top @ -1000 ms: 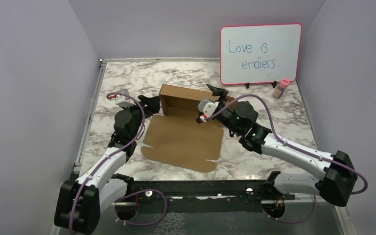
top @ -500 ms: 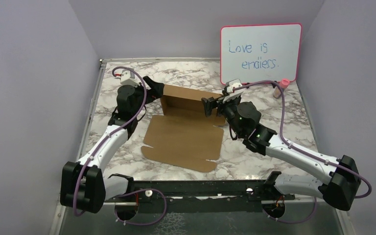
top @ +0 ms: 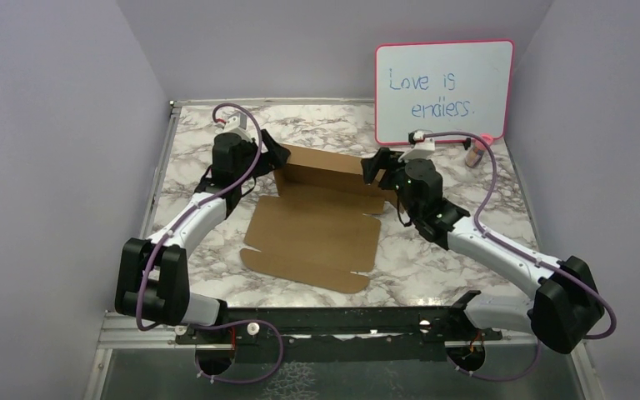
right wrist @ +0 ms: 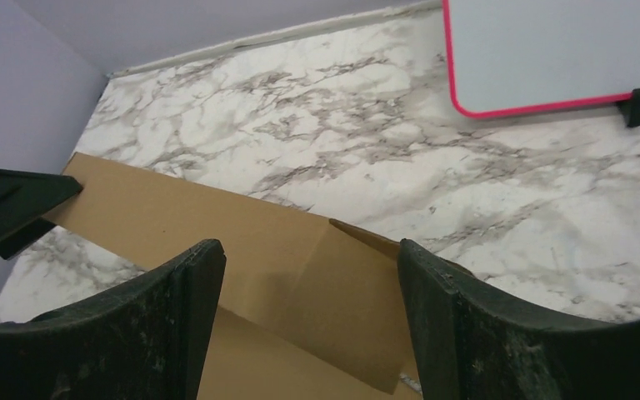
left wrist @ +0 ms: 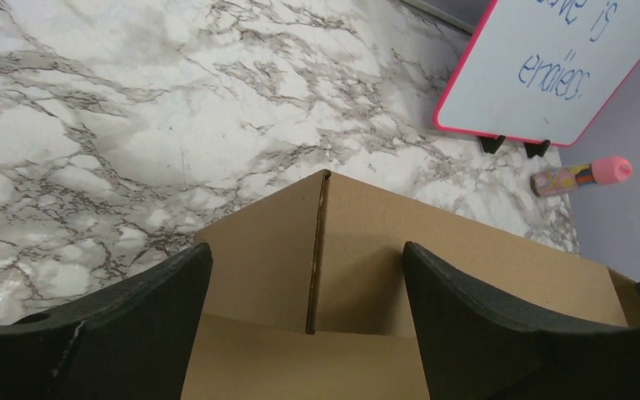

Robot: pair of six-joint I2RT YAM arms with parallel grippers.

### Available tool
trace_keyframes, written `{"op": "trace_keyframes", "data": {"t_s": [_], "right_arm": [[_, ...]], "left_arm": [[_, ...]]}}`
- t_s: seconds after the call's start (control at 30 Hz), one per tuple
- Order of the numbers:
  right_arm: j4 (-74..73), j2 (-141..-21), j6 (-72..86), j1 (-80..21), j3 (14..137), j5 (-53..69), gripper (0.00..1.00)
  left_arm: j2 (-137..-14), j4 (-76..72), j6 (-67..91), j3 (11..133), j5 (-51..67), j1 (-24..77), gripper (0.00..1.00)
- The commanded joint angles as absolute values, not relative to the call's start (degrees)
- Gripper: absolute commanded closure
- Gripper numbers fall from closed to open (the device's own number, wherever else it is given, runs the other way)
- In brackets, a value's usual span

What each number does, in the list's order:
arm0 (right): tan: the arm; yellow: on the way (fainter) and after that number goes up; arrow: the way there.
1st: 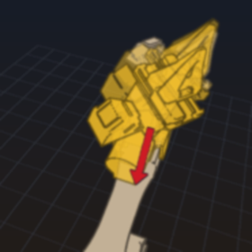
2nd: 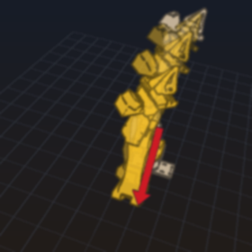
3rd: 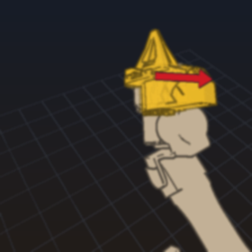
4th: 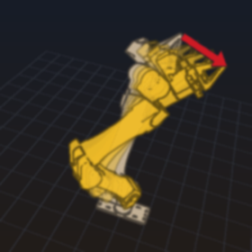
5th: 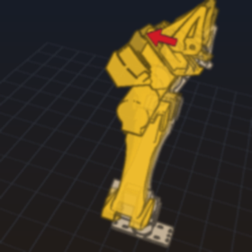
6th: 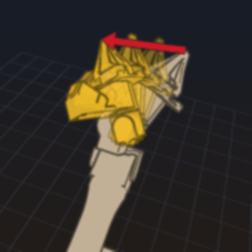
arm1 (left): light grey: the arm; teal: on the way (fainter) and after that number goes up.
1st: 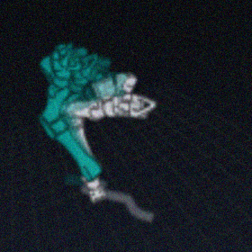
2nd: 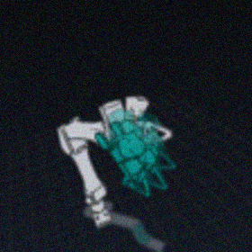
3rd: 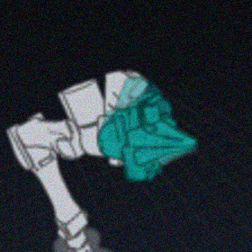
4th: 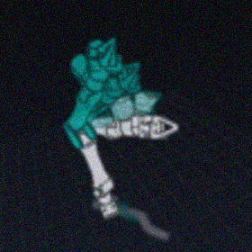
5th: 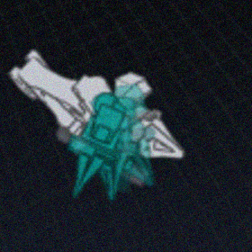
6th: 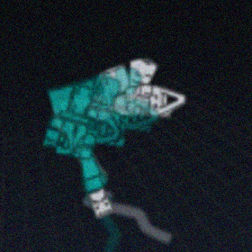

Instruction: Fold the paper box

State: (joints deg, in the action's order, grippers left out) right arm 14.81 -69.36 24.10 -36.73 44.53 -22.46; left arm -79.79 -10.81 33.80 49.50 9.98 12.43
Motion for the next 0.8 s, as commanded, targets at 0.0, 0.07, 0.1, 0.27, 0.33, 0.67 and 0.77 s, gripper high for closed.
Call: {"op": "trace_keyframes", "data": {"t_s": [0.0,0.07,0.1,0.27,0.33,0.67,0.77], "right_arm": [[14.9,-70.7,30.8,-36.8,43.8,-17.9,0.21],[15.0,-71.4,31.8,-36.7,43.3,-18.3,0.23],[15.5,-71.6,32.3,-36.7,42.8,-18.3,0.24],[17.5,-72.8,33.8,-36.1,41.7,-15.5,0.29],[18.5,-73.2,34.9,-36.1,41.2,-13.4,0.32],[25.7,-76.7,39.8,-35.9,42.5,-1.1,0.42],[27.5,-78.5,40.4,-35.8,43.6,1.9,0.45]], "left_arm": [[-80.3,-10.6,33.5,51.5,13.8,12.1,0.17],[-80.3,-10.8,33.9,51.1,14.6,12.1,0.2],[-80.3,-11.0,34.3,50.7,15.2,12.0,0.21],[-79.5,-11.4,35.8,49.1,16.4,12.1,0.28],[-78.3,-11.4,36.5,48.4,16.0,12.1,0.3],[-67.9,-6.5,36.6,43.9,13.1,12.1,0.33],[-64.0,-2.8,35.7,42.9,11.5,12.1,0.33]]}}
